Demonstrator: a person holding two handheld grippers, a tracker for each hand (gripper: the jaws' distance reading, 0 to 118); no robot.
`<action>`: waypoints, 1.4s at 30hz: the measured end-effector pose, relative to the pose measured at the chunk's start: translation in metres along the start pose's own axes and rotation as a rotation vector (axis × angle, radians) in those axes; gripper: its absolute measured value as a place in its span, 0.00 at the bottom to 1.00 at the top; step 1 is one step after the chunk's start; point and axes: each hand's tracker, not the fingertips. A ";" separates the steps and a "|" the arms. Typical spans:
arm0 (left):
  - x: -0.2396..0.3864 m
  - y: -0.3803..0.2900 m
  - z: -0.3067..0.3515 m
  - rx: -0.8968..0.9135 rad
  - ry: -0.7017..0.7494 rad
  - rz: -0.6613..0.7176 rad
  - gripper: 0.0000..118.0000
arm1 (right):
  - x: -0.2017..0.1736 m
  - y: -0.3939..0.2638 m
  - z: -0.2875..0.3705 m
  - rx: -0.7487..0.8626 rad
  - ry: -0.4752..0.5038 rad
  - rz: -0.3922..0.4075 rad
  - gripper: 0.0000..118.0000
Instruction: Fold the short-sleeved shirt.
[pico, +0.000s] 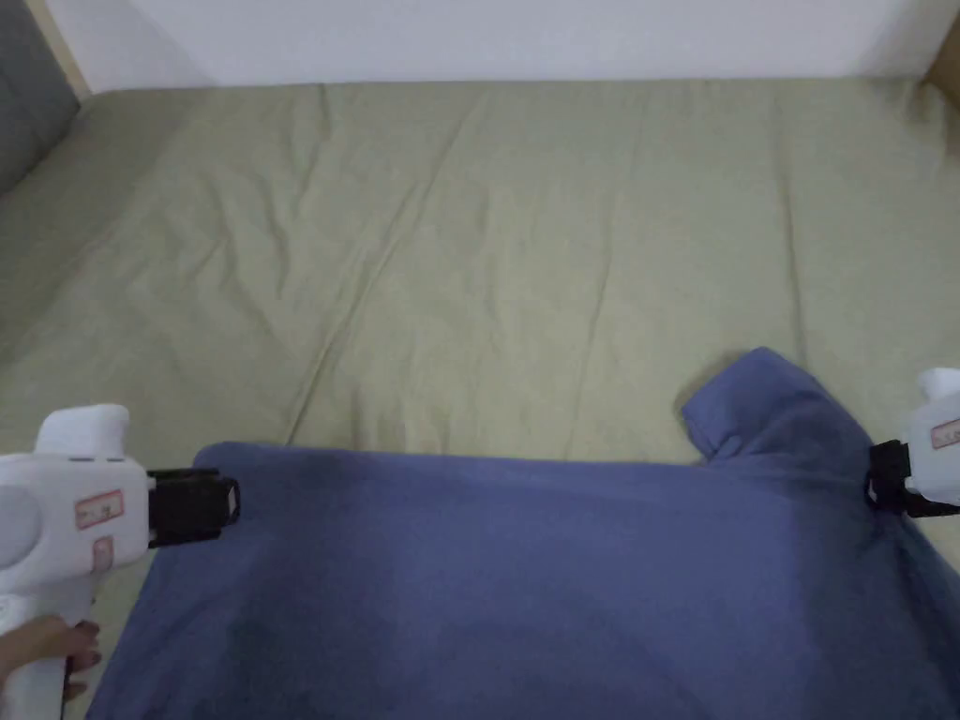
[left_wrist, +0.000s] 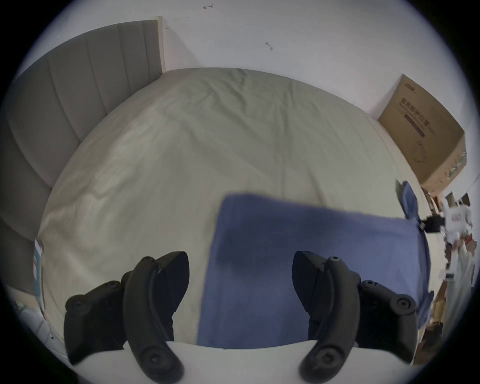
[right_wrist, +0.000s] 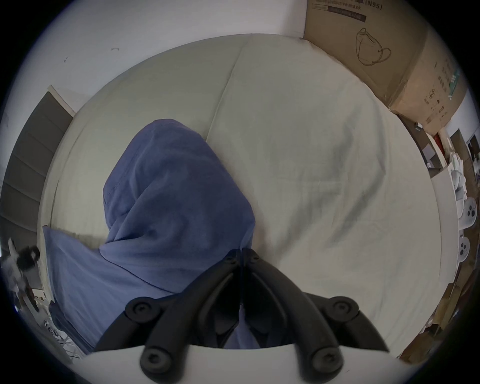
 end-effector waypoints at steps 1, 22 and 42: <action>-0.001 0.011 -0.009 0.004 0.002 0.012 0.74 | 0.001 0.000 0.001 0.000 0.001 -0.001 0.01; 0.031 0.035 -0.009 -0.019 -0.004 -0.014 0.02 | 0.027 -0.004 0.071 0.078 0.128 -0.114 0.01; -0.050 -0.136 0.171 0.014 -0.049 0.036 0.02 | 0.064 -0.221 0.207 0.108 0.274 -0.148 0.01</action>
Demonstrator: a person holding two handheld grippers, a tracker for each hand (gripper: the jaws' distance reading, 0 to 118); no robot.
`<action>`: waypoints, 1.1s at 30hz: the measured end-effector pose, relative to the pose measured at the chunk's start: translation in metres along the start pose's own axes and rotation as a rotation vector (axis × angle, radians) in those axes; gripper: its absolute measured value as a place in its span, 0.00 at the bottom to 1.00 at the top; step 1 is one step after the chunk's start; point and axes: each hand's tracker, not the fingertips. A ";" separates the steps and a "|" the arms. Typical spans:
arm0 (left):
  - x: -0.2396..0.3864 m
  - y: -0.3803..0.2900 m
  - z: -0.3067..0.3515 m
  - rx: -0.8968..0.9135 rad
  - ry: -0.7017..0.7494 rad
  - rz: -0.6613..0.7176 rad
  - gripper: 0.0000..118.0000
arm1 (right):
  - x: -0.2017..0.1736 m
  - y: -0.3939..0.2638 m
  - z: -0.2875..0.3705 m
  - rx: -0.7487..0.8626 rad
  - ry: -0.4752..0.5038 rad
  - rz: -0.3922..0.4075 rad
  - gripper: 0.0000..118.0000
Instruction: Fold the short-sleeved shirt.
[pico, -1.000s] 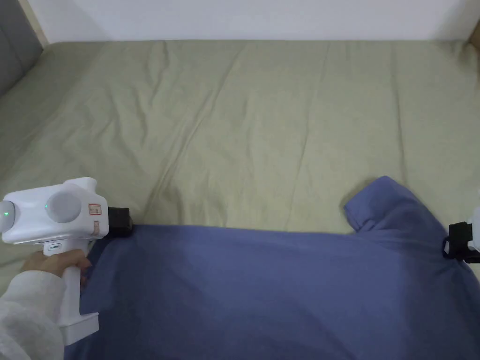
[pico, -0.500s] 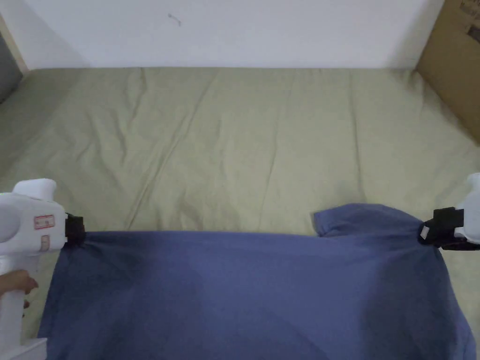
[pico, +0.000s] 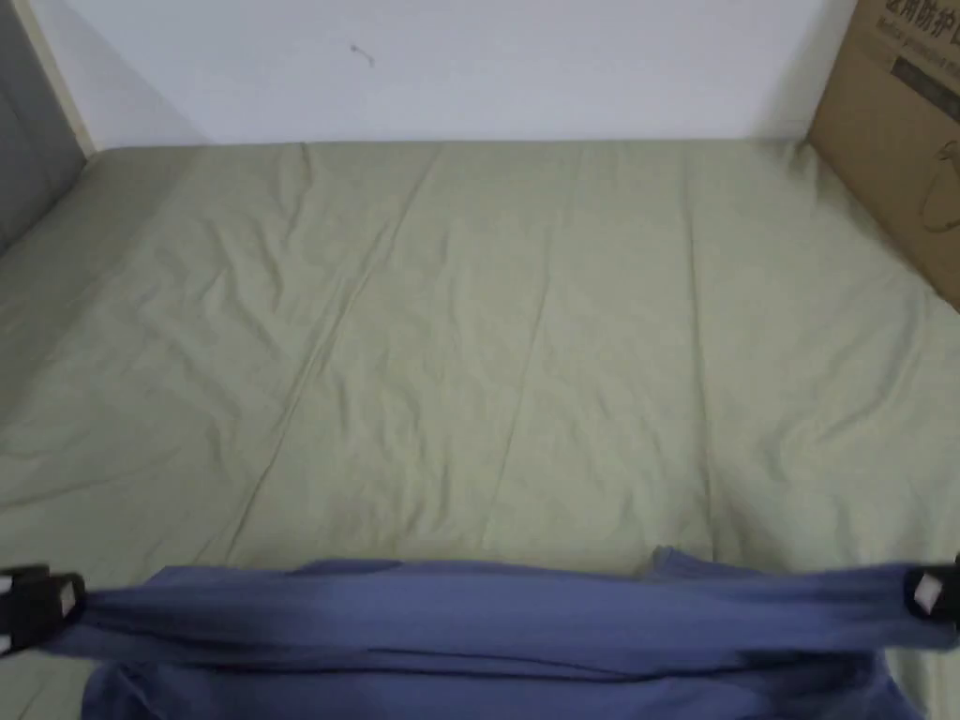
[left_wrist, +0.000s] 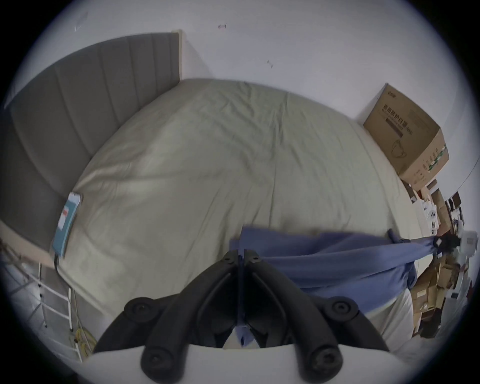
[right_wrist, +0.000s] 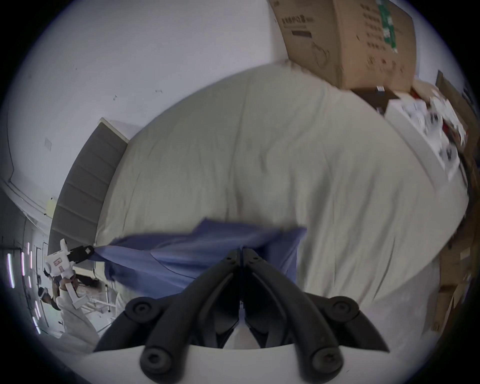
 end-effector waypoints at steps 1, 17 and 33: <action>-0.005 -0.013 -0.002 -0.018 -0.001 0.023 0.02 | 0.005 -0.017 -0.003 -0.025 -0.012 0.003 0.01; -0.012 -0.048 0.023 0.047 -0.001 0.092 0.80 | -0.056 -0.075 -0.027 0.040 -0.251 0.316 0.42; -0.080 -0.115 0.012 0.130 -0.277 0.706 0.57 | -0.260 -0.122 -0.079 0.004 0.164 0.549 0.03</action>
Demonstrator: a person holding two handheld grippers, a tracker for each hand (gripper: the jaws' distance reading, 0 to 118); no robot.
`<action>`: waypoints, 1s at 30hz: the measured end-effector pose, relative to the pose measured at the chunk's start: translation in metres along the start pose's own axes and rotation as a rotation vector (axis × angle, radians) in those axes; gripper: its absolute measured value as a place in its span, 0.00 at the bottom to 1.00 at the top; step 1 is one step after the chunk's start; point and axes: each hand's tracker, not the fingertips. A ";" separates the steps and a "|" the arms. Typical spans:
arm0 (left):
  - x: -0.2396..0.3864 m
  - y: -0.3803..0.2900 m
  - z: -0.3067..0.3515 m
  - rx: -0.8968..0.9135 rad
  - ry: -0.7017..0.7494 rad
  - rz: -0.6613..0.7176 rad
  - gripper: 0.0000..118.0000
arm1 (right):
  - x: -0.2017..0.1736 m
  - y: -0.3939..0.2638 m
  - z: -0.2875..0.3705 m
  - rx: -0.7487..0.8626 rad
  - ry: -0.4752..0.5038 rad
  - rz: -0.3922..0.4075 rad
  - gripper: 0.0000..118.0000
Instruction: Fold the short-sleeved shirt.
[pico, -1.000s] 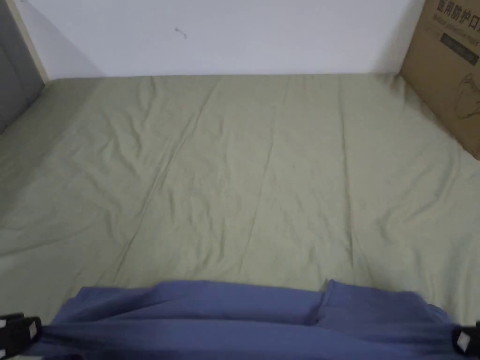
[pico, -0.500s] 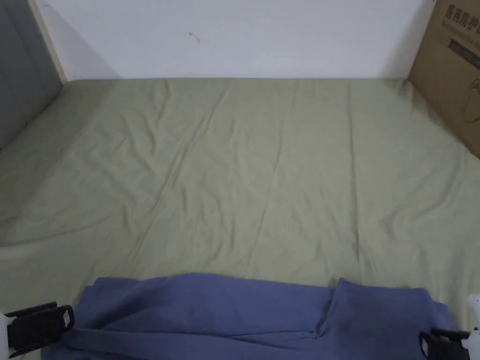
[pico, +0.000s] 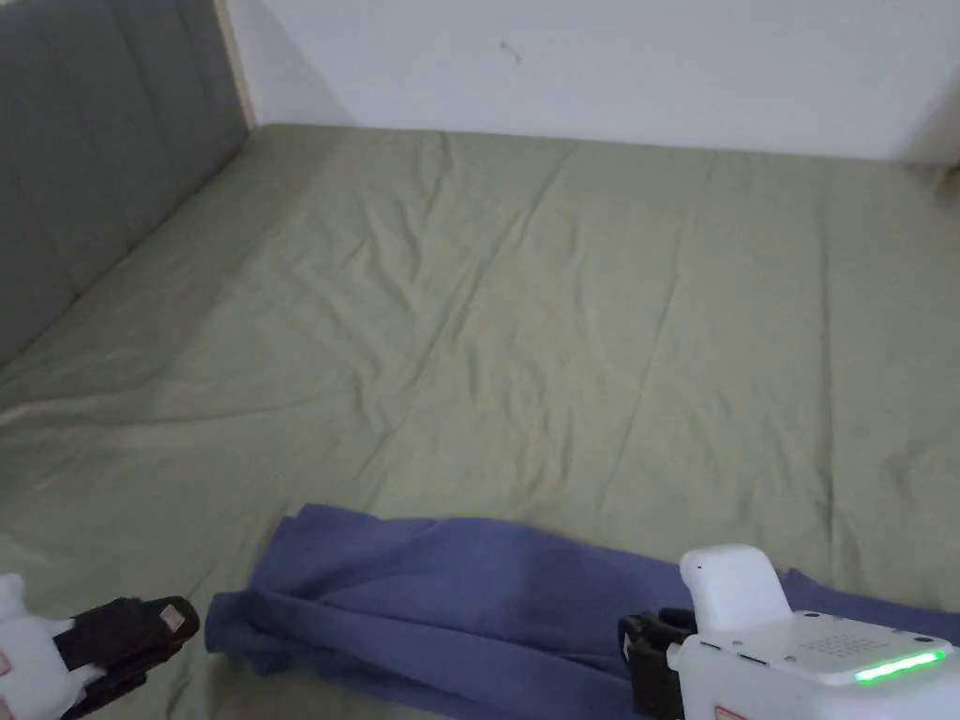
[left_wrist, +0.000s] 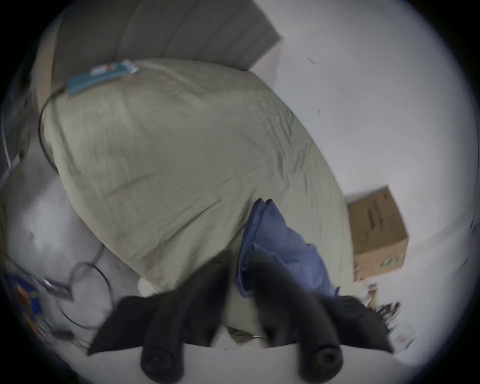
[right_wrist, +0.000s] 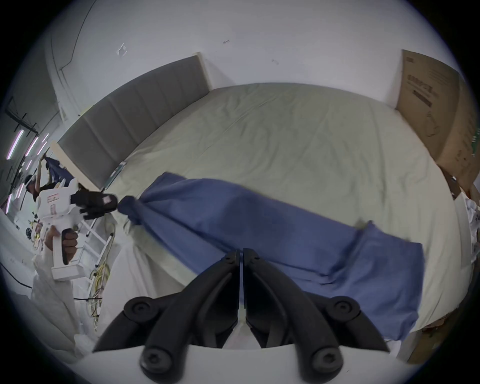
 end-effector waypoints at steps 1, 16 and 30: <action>-0.005 0.002 -0.005 -0.013 -0.021 0.054 0.89 | -0.007 0.000 0.000 -0.002 -0.001 0.003 0.03; -0.005 -0.011 -0.102 -0.233 -0.147 0.069 0.71 | -0.002 0.007 -0.009 -0.059 -0.049 -0.018 0.03; 0.126 -0.016 -0.063 -0.132 -0.086 -0.330 0.11 | 0.043 -0.011 0.013 -0.034 -0.077 -0.126 0.03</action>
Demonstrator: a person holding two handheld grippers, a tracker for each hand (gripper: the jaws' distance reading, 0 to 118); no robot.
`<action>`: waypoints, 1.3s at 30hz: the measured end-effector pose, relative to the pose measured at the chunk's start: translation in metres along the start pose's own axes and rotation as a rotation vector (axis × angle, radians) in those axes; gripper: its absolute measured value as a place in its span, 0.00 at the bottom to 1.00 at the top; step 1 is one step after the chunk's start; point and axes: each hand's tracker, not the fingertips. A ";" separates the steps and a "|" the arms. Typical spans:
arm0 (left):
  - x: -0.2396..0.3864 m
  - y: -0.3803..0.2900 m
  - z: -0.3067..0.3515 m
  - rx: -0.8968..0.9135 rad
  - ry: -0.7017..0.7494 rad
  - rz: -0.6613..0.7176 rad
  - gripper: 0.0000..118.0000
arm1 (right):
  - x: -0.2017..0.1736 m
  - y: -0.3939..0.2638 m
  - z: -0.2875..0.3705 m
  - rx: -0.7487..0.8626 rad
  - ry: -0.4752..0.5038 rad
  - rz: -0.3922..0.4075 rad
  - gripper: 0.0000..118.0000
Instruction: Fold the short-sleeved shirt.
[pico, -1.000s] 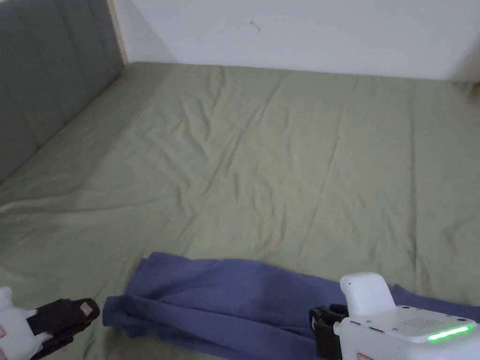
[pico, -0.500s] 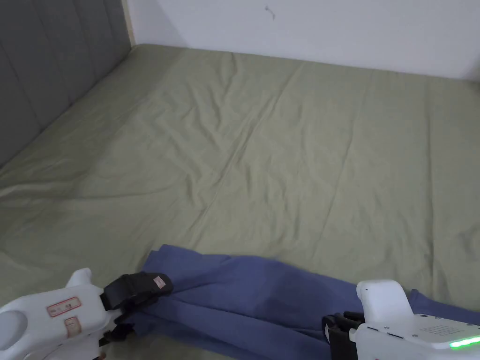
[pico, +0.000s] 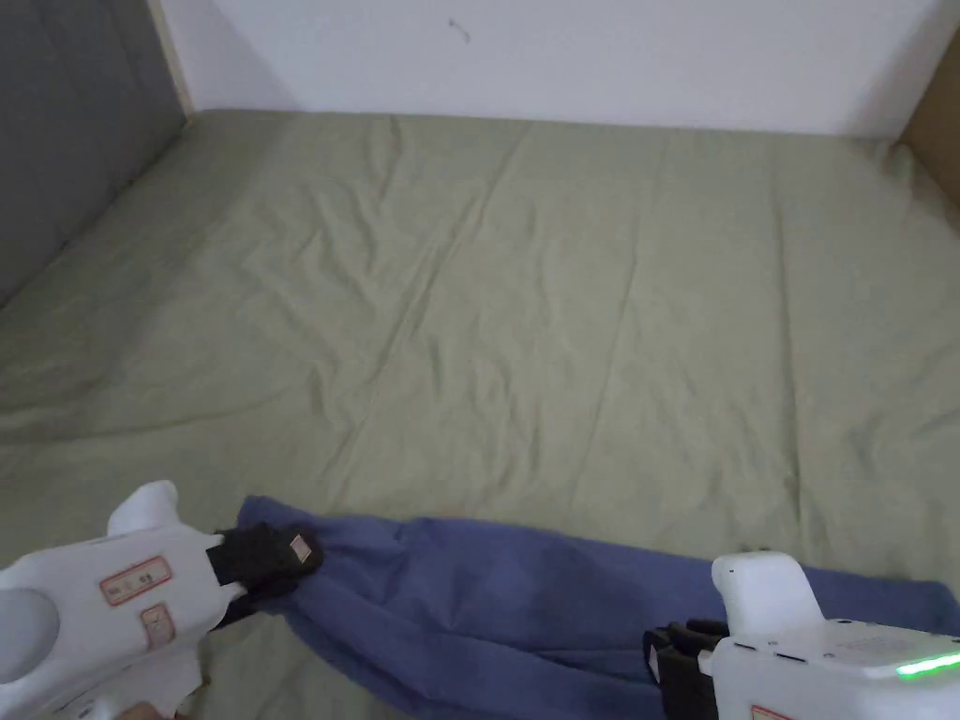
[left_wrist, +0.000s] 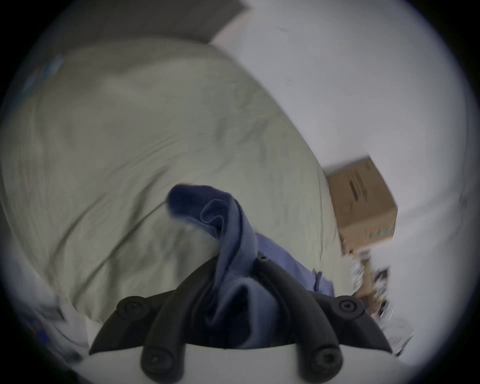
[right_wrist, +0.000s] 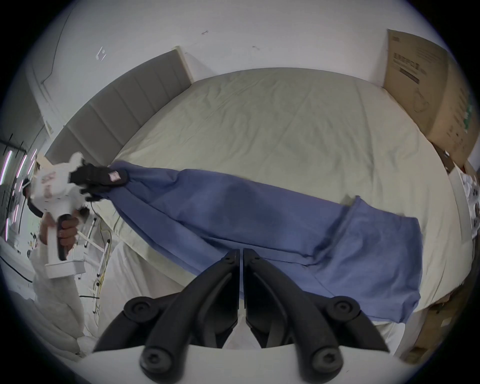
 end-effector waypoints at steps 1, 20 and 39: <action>0.029 0.002 0.000 0.000 0.003 -0.108 0.11 | 0.008 -0.003 0.005 0.015 -0.012 -0.033 0.03; 0.225 -0.182 -0.170 -0.433 -0.102 -0.838 0.66 | 0.180 -0.087 0.078 0.164 -0.147 -0.555 0.03; 0.185 -0.116 -0.141 -0.409 -0.098 -0.409 0.21 | 0.166 -0.090 0.056 0.130 -0.044 -0.536 0.03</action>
